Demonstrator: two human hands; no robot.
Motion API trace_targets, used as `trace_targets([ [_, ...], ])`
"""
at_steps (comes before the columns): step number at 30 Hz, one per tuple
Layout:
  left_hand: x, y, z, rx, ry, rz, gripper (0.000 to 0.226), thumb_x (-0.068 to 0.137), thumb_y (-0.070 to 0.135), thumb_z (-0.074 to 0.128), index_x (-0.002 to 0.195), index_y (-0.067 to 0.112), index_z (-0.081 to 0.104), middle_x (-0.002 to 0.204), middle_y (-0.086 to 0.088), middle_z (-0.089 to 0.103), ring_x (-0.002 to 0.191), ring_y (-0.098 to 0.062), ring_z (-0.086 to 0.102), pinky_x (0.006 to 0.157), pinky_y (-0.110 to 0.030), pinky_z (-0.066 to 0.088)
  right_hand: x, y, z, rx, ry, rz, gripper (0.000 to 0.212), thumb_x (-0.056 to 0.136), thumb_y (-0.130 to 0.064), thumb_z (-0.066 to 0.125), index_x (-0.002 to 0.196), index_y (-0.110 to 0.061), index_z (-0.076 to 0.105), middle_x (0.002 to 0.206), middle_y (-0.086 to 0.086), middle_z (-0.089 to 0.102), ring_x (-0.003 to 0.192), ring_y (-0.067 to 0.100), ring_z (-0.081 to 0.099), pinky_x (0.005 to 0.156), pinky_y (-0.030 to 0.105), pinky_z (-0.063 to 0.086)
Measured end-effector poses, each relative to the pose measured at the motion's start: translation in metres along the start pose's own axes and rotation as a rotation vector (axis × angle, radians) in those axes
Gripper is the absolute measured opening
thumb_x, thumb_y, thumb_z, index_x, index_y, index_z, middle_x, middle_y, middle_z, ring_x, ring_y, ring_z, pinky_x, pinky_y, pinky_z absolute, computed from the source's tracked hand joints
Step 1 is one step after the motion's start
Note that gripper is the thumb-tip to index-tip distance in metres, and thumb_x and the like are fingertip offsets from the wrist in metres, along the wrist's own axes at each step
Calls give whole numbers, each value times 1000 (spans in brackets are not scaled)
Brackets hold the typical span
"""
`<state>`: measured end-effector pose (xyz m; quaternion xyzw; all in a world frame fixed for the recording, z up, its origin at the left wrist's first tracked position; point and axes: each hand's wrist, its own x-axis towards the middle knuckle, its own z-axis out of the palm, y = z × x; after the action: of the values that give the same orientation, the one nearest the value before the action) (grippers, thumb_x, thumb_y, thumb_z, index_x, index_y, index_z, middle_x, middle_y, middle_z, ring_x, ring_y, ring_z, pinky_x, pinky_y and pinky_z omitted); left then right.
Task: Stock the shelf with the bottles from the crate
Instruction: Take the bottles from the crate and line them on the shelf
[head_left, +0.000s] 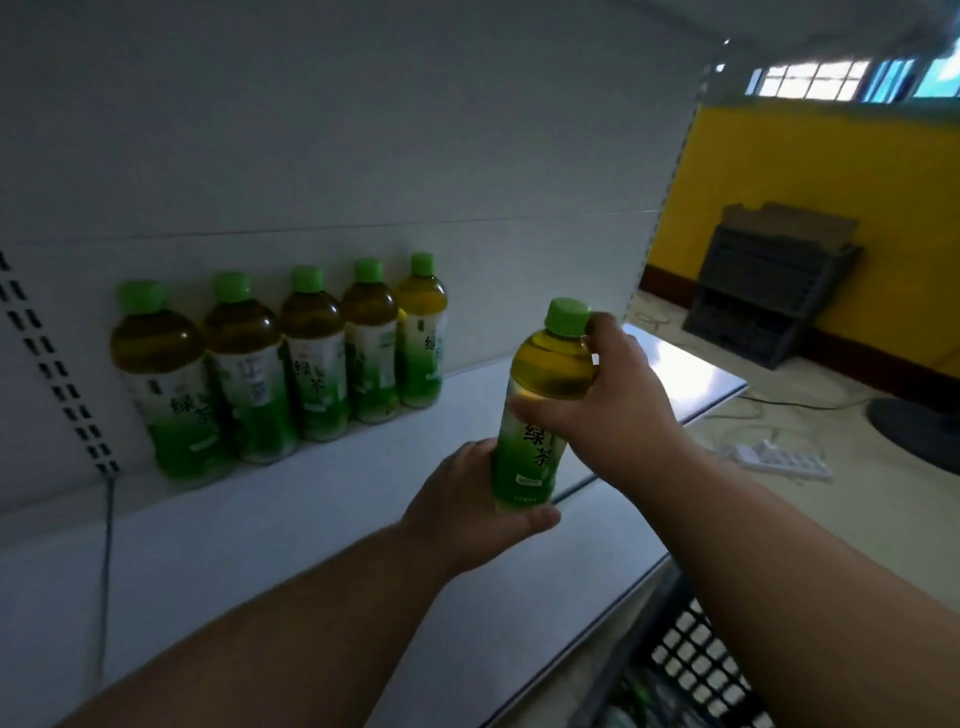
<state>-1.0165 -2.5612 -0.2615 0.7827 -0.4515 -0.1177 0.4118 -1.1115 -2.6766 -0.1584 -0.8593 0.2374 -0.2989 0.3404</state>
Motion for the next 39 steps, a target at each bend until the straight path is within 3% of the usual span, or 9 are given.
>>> trace_targets([
  [3,34,-28,7,138,65,-87,85,58,80,65,129,34,51,128,7,58,118,-16,54,97,-40,48,36,19,20,7,-17,-20,76,63,-36,90,122,-39,43,116,0,53,103,24,59,84,44,56],
  [5,55,-50,9,263,44,-239,106,59,84,62,146,30,34,150,3,41,137,-20,37,111,-37,31,59,31,34,54,-29,-7,74,62,-33,91,119,-41,43,115,0,57,103,25,60,85,47,56],
  [7,70,-66,8,331,70,-344,116,59,90,53,153,30,20,160,3,26,145,-18,23,113,-35,20,80,39,50,100,-57,4,74,62,-31,91,119,-40,44,114,0,60,103,25,61,85,48,56],
  [12,76,-80,20,537,71,-247,126,61,94,24,157,14,4,165,-7,10,150,-20,5,118,-34,-5,101,50,78,117,-75,-33,82,67,-34,87,133,-38,39,120,1,59,105,23,61,85,47,56],
  [16,76,-77,20,688,8,-321,127,65,92,10,155,5,-5,164,-16,-6,150,-26,-8,120,-45,-3,83,67,89,58,-92,56,94,70,-28,87,143,-34,28,129,1,54,114,24,57,89,48,55],
  [21,78,-77,20,753,-94,-353,120,70,92,5,153,7,-15,162,-16,-19,148,-27,-20,119,-43,-11,81,87,98,-65,-181,149,46,74,-36,83,106,-26,51,105,-5,61,97,16,61,75,31,54],
  [26,79,-75,19,754,-135,-387,119,73,90,14,153,7,-14,162,-15,-20,148,-26,-21,116,-39,-15,120,91,111,-97,-191,132,46,80,-34,79,117,-18,56,114,2,66,103,22,63,86,43,56],
  [33,79,-78,21,718,-119,-395,120,71,89,18,153,7,-16,162,-16,-19,148,-27,-18,115,-39,-13,153,86,143,-69,-188,124,42,83,-26,76,118,-15,54,113,4,64,103,24,62,87,43,55],
  [39,77,-80,24,713,-66,-376,127,58,90,6,154,9,-13,163,-15,-16,149,-27,-14,115,-38,-11,176,82,156,-124,-185,136,38,85,-24,73,117,-13,56,111,7,62,101,27,61,85,42,53],
])
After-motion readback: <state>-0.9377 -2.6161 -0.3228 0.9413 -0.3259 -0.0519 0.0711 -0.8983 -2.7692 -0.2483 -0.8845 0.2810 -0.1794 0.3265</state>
